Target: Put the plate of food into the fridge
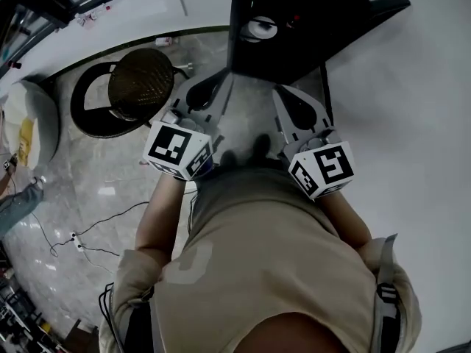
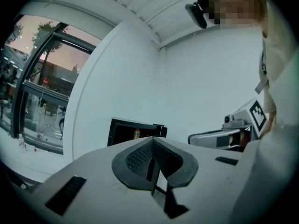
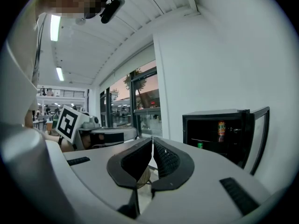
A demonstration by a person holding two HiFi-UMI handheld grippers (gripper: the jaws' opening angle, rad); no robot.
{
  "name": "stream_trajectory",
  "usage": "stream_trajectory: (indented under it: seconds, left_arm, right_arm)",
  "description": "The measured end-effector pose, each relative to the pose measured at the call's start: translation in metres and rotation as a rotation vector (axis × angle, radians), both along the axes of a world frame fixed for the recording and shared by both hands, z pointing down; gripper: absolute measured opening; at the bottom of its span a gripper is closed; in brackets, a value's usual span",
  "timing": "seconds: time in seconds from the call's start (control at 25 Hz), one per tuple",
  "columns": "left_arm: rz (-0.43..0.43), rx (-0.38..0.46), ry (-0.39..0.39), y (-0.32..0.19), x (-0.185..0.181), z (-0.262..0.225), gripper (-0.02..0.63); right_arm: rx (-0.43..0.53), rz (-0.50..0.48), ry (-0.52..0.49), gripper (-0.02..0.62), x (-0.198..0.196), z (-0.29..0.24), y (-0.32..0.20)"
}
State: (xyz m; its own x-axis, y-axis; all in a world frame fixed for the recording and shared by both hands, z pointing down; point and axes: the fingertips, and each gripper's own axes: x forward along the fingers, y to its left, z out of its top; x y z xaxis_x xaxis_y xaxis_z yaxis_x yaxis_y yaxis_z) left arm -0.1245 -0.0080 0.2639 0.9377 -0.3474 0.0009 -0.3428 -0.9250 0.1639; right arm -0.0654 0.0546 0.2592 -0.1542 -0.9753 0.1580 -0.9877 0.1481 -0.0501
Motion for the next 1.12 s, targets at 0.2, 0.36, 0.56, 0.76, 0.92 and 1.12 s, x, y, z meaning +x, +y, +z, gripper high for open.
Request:
stream_trajectory:
  seconds: [0.2,0.36,0.56,0.76,0.92,1.12]
  left_arm:
    - [0.030,-0.032,0.029,0.010,-0.005,0.002,0.012]
    - [0.045,-0.013,0.038,0.018,-0.003,-0.007,0.012]
    - [0.052,0.064,0.093,0.020,-0.006,-0.029,0.012]
    - [0.019,0.061,0.078,0.022,-0.005,-0.033,0.012]
    - [-0.005,0.057,0.077,0.032,0.003,-0.037,0.012]
    - [-0.002,0.052,0.055,0.052,0.014,-0.030,0.012]
  right_arm:
    - [-0.018,0.024,0.010,0.028,-0.007,0.007,0.011]
    - [-0.019,0.031,0.035,0.028,-0.004,0.009,0.013]
    - [0.038,0.017,0.131,0.028,-0.006,-0.006,0.009]
    - [0.035,-0.016,0.123,0.028,-0.006,-0.002,0.010]
    - [0.025,-0.034,0.109,0.028,0.007,0.003,0.016]
    - [0.031,-0.056,0.112,0.026,0.013,0.005,0.024]
